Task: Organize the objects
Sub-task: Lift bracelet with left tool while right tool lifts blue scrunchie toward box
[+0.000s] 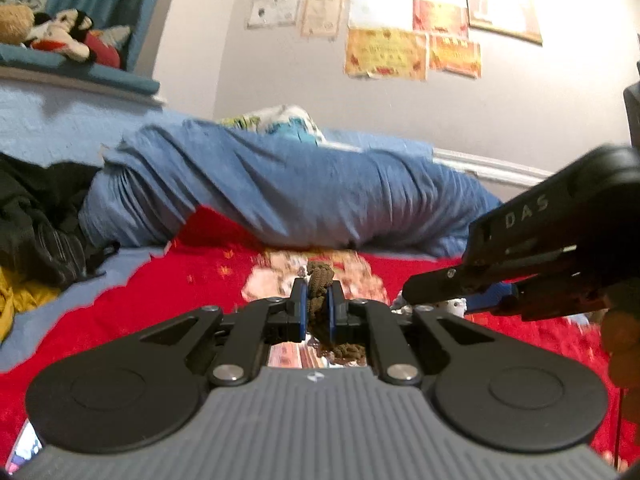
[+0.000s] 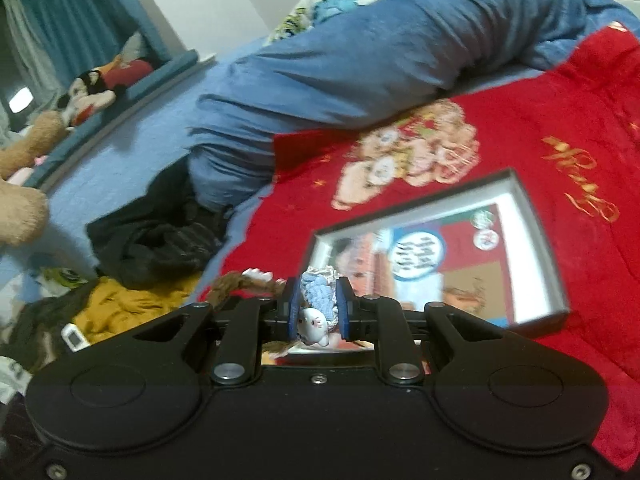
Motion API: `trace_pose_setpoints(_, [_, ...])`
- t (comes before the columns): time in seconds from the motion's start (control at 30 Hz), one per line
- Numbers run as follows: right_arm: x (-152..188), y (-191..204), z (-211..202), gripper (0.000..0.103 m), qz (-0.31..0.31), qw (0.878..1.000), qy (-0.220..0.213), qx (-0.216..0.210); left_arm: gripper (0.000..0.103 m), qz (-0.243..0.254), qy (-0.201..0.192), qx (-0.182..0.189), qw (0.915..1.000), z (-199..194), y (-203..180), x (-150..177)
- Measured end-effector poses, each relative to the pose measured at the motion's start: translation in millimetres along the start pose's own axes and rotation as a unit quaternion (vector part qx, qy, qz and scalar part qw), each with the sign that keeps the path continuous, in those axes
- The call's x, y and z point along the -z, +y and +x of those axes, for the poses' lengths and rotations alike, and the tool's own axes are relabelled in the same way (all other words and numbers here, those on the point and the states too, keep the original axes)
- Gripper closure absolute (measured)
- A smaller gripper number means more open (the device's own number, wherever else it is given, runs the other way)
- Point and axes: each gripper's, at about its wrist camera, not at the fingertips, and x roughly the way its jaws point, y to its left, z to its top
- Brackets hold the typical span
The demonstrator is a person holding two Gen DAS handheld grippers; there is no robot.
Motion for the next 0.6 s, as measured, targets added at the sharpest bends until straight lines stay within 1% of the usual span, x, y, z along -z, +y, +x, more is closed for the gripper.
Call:
trace_pose_setpoints(0.23, [-59.4,35.5,-15.4,0.084,-0.034,0.999,-0.021,-0.005,0.090,-0.022,-0.045,-0.021,0.9985,13.8,6.9,-41.4])
trace_pose_setpoints(0.37, [-91.2,51.3,-16.1,0.084,-0.042,0.999,-0.029,0.000,0.090,-0.038,-0.060,-0.020,0.9973,27.9,14.1,-67.6])
trace_pose_setpoints(0.5, [-115.5,60.3,-10.5,0.084,-0.031,0.999,-0.025,0.011,0.090,-0.056,-0.077,-0.014,0.9954,37.3,22.7,-87.0])
trace_pose_setpoints(0.6, [-128.6,65.4,-2.7,0.084,-0.040,0.998,-0.023,0.031,0.090,-0.070,-0.083,-0.024,0.9937,46.5,30.7,-93.9])
